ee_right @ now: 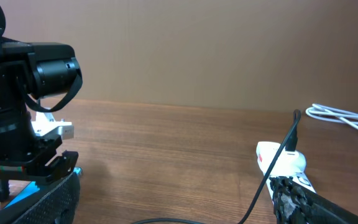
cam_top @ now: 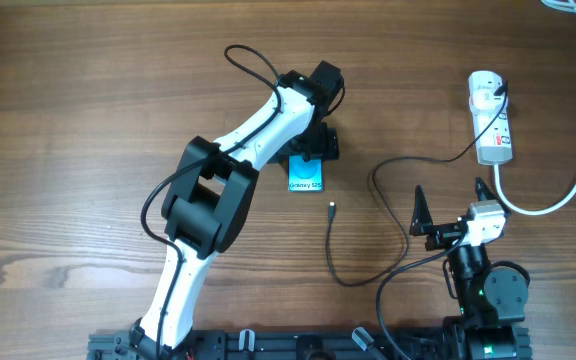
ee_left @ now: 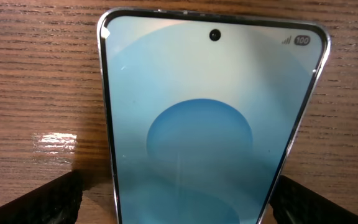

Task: Plug charger to phone and switch on socket
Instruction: 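Close the left gripper on the phone's top edge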

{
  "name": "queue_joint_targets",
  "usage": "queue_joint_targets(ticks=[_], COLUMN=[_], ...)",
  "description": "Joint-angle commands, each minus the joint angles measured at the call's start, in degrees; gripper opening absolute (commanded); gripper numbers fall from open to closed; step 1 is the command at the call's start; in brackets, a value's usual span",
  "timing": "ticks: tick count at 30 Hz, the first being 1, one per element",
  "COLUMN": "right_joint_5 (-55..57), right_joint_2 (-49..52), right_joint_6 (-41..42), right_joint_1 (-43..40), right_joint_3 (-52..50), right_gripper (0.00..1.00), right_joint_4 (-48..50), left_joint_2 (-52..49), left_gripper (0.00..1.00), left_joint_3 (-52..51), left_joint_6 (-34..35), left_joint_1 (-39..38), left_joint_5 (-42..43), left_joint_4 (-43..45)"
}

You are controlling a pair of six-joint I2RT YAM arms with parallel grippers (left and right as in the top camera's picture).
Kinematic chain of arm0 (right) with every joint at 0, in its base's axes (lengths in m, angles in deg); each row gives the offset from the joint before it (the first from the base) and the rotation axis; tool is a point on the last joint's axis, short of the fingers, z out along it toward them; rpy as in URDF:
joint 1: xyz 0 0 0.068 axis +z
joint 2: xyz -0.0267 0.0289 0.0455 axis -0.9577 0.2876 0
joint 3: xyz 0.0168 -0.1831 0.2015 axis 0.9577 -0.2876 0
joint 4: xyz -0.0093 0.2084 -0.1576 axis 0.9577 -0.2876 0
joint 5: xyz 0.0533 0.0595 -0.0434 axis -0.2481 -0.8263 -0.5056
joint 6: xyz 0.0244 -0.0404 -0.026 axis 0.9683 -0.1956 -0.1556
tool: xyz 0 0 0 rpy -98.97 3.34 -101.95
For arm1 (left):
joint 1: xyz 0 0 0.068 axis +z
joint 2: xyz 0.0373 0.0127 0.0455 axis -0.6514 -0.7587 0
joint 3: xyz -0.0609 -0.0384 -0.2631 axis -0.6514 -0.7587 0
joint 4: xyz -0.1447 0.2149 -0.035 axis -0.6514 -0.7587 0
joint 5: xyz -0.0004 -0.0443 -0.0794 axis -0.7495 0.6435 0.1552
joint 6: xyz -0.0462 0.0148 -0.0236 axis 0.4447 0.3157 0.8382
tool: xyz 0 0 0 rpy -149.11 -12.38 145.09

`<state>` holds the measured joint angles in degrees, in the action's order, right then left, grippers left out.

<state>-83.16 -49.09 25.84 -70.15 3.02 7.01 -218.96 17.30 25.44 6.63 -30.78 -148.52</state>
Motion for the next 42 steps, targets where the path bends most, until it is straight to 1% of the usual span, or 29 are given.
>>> queue_joint_targets(ticks=[1, 8, 17, 23, 38, 39, 40, 42], right_joint_5=[0.6, 0.6, 0.6, 0.6, 0.6, 0.6, 0.6, 0.6], right_joint_2=[-0.4, -0.4, -0.4, -0.4, -0.3, -0.2, -0.2, -0.2], right_joint_6=[0.5, 0.5, 0.5, 0.5, 0.5, 0.5, 0.4, 0.5], right_joint_1=[0.3, 0.3, 0.3, 0.3, 0.3, 0.3, 0.3, 0.3], right_joint_3=[0.0, 0.0, 0.0, 0.0, 0.0, 0.0, 0.0, 0.0], right_gripper=[1.0, 1.0, 1.0, 1.0, 1.0, 1.0, 1.0, 1.0], right_joint_4=[0.2, 0.2, 0.2, 0.2, 0.2, 0.2, 0.2, 0.2], left_joint_2=[-1.5, -1.5, -1.5, -1.5, -1.5, -1.5, -1.5, -1.5], left_gripper=[1.0, 1.0, 1.0, 1.0, 1.0, 1.0, 0.95, 0.92], left_joint_3=[0.5, 0.5, 0.5, 0.5, 0.5, 0.5, 0.5, 0.5], left_joint_6=[0.0, 0.0, 0.0, 0.0, -0.1, -0.1, -0.1, -0.1], left_joint_1=[-0.4, -0.5, -0.8, -0.7, -0.8, -0.8, -0.7, -0.8], left_joint_5=[2.1, 3.1, 2.1, -1.2, -1.0, -1.0, -1.0, -1.0], left_joint_4=[0.7, 0.9, 0.9, 0.8, 1.0, 0.9, 0.8, 0.9])
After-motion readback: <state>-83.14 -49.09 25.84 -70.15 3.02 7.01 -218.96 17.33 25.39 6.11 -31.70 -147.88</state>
